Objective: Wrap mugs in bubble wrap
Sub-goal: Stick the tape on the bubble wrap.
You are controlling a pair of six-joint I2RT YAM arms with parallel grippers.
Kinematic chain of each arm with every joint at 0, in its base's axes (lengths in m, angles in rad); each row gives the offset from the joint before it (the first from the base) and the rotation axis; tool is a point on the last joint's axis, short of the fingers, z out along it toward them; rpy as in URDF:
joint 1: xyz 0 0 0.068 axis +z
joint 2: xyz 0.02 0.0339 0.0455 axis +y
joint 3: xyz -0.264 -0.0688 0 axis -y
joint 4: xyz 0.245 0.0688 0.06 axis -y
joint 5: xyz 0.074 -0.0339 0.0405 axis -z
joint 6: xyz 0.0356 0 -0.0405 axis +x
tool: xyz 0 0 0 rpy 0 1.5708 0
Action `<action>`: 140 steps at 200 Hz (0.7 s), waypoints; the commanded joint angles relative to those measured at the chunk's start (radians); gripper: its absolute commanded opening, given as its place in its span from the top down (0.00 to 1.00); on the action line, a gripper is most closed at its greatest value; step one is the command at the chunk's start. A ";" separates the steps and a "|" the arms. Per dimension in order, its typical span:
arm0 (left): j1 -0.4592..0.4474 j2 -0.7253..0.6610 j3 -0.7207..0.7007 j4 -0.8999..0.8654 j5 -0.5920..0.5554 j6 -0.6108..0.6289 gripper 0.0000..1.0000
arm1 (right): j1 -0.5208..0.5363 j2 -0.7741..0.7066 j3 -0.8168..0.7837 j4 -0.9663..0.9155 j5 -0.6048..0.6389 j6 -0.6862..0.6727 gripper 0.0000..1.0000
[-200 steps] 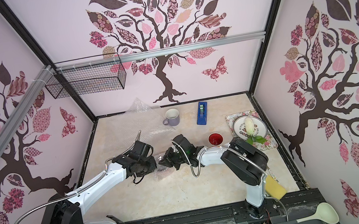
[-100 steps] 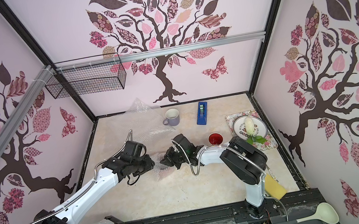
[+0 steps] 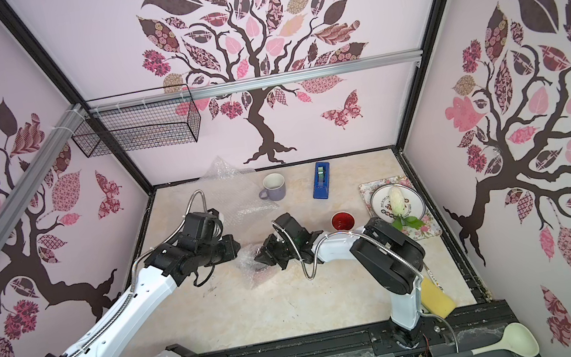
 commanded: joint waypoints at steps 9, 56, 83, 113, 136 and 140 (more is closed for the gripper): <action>0.002 0.047 -0.015 0.016 0.189 0.140 0.95 | -0.003 0.034 0.000 -0.129 0.051 0.027 1.00; -0.003 0.166 0.020 0.035 0.238 0.166 0.98 | -0.002 0.027 -0.004 -0.137 0.053 0.019 1.00; -0.009 0.241 0.047 0.019 0.205 0.176 1.00 | 0.000 0.029 -0.002 -0.136 0.052 0.018 1.00; -0.008 0.285 0.072 0.010 0.142 0.171 1.00 | -0.001 0.019 -0.014 -0.135 0.058 0.014 1.00; 0.006 0.293 0.074 0.034 0.137 0.158 1.00 | 0.000 0.019 -0.019 -0.126 0.056 0.016 1.00; 0.007 0.293 0.075 0.038 0.137 0.156 0.99 | 0.000 0.019 -0.020 -0.128 0.056 0.016 1.00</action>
